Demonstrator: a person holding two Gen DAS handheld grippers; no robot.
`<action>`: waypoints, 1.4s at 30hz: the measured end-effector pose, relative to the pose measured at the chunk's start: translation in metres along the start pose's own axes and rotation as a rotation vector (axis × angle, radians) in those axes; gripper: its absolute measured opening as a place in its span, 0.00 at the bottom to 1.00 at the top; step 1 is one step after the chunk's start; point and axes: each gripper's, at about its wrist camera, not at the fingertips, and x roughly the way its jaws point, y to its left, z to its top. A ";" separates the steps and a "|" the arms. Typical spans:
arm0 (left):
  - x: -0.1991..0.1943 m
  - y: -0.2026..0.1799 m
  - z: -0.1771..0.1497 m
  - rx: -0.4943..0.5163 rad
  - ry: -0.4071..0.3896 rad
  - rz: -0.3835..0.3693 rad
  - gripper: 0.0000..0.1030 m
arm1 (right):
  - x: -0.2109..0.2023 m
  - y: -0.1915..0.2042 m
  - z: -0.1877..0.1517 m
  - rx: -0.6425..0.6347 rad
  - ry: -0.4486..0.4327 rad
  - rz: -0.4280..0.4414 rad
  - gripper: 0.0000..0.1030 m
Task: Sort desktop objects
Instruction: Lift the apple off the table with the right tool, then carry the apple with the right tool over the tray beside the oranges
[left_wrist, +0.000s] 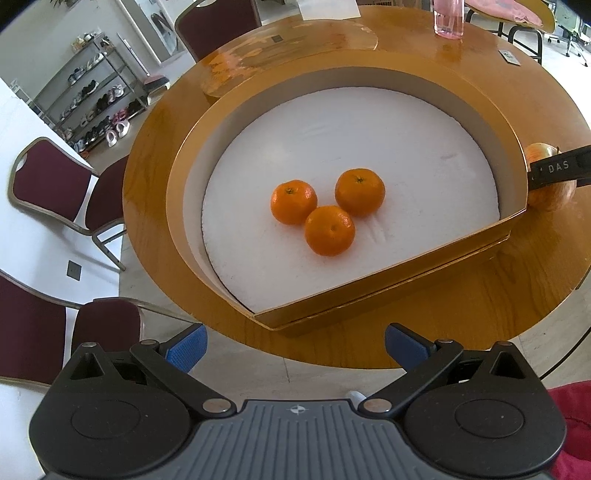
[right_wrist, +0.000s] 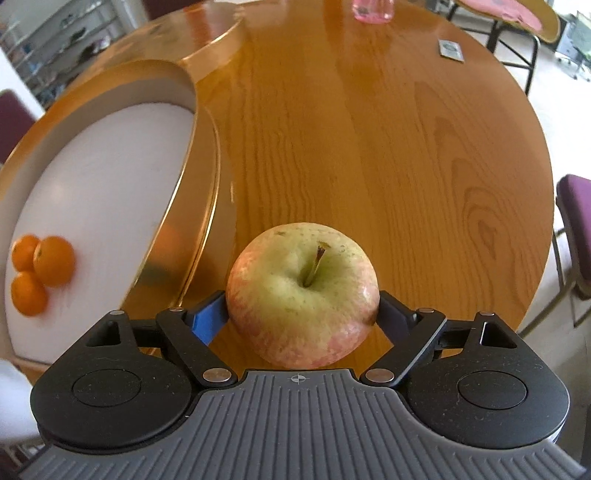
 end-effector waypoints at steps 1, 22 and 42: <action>0.000 0.000 0.000 0.002 -0.001 -0.003 1.00 | -0.001 0.001 0.000 0.002 -0.003 -0.009 0.82; 0.008 0.021 -0.001 -0.023 -0.012 -0.054 1.00 | -0.049 -0.024 -0.007 0.286 -0.091 0.116 0.81; 0.036 0.089 -0.007 -0.156 0.007 -0.061 1.00 | -0.041 0.139 0.045 -0.027 -0.070 0.212 0.82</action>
